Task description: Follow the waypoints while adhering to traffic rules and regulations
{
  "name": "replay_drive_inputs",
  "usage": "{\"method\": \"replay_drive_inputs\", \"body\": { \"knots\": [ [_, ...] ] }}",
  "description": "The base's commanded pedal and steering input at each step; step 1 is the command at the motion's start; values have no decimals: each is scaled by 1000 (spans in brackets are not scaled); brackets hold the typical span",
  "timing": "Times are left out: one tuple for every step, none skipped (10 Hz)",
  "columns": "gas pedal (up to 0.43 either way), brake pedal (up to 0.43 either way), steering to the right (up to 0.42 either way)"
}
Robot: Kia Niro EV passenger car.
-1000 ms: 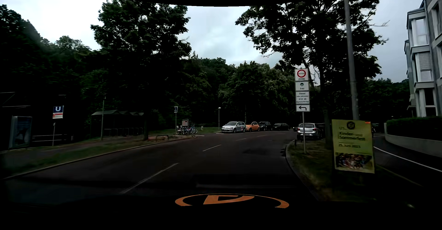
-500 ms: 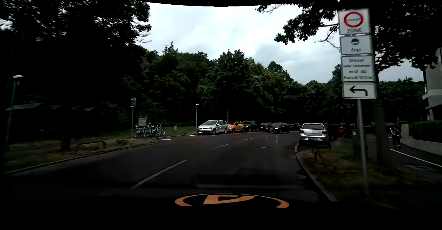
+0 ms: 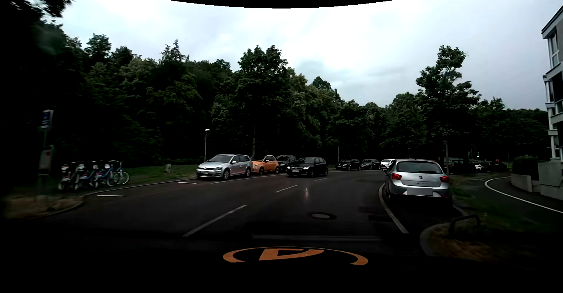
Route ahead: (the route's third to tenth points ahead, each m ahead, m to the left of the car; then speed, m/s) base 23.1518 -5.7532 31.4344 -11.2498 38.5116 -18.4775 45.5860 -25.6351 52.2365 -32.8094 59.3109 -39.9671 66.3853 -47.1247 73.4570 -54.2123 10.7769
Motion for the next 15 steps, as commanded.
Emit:
{"method": "replay_drive_inputs", "body": {
  "knots": [
    [0, 0, 106],
    [28, 0, 106],
    [39, 0, 106],
    [39, 0, 108],
    [47, 0, 114],
    [59, 0, 119],
    [67, 0, 117],
    [67, 0, 116],
    [67, 0, 115],
    [87, 0, 113],
    [87, 0, 107],
    [87, 0, 99],
    [98, 0, 96],
    [98, 0, 97],
    [98, 0, 98]
  ]
}}
